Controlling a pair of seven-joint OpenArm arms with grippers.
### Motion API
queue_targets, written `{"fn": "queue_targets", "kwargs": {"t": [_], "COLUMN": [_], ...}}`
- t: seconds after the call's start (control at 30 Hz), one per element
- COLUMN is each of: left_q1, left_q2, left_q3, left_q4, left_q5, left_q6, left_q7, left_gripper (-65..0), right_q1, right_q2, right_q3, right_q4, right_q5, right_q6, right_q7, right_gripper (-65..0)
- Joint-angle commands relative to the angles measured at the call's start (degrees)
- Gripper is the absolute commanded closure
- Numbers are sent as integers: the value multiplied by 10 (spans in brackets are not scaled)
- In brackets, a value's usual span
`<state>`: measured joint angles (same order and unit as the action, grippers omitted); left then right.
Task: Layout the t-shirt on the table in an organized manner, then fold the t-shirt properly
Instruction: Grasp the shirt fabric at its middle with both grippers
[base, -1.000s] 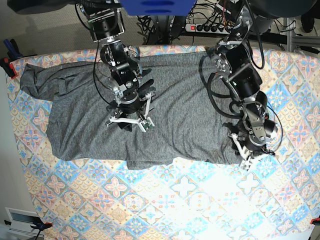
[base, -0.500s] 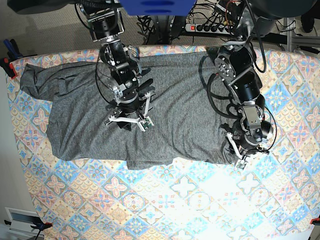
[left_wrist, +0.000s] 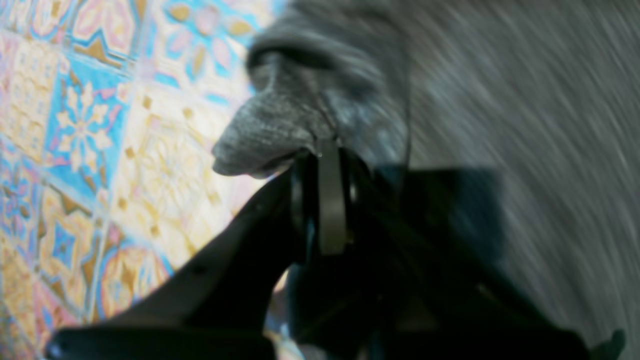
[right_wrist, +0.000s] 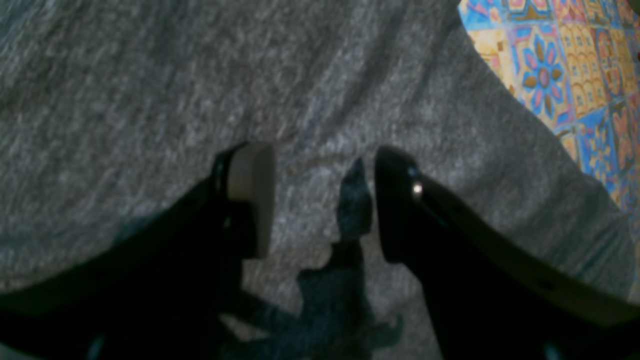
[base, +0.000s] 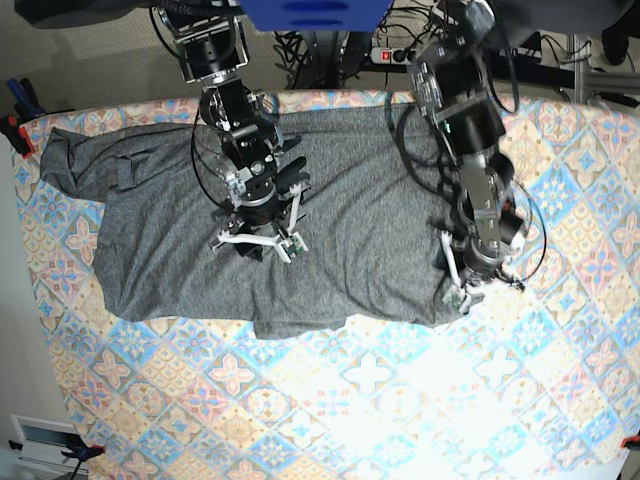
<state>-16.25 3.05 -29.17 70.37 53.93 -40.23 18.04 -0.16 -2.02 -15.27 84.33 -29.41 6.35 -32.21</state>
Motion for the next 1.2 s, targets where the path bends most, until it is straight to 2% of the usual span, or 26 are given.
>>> {"fn": "queue_targets", "kwargs": {"t": [0.0, 0.3, 0.4, 0.6, 0.67, 0.8, 0.9, 1.07, 1.17], "left_q1": [8, 119, 138, 136, 130, 118, 93, 35, 7], "left_q2": [-3, -9, -39, -58, -52, 0, 31, 37, 36], "left_q3": [7, 13, 13, 6, -5, -9, -8, -8, -12], "left_q4": [39, 175, 184, 194, 227, 329, 365, 267, 197], "left_q5": [0, 7, 0, 2, 1, 1, 0, 9, 11], "left_q6": [2, 2, 2, 2, 2, 2, 2, 2, 2], "left_q7": [0, -1, -1, 4, 4, 1, 0, 5, 18], "left_gripper": [-16, -16, -16, -41, -67, -143, -212, -345, -399], "right_q1": [10, 10, 10, 10, 10, 11, 11, 10, 10], "right_q2": [2, 2, 2, 2, 2, 2, 2, 2, 2], "right_q3": [0, -2, -2, -2, -3, -3, -3, -4, -4], "right_q4": [11, 11, 11, 10, 10, 9, 9, 10, 10], "right_q5": [-2, -2, -2, -2, -2, -2, -2, -2, -2], "right_q6": [-3, -3, -3, -3, -3, -3, -3, -3, -3], "right_q7": [10, 10, 10, 10, 10, 10, 10, 10, 10], "right_gripper": [-304, -304, -304, -304, -304, -304, -304, -304, -304]}}
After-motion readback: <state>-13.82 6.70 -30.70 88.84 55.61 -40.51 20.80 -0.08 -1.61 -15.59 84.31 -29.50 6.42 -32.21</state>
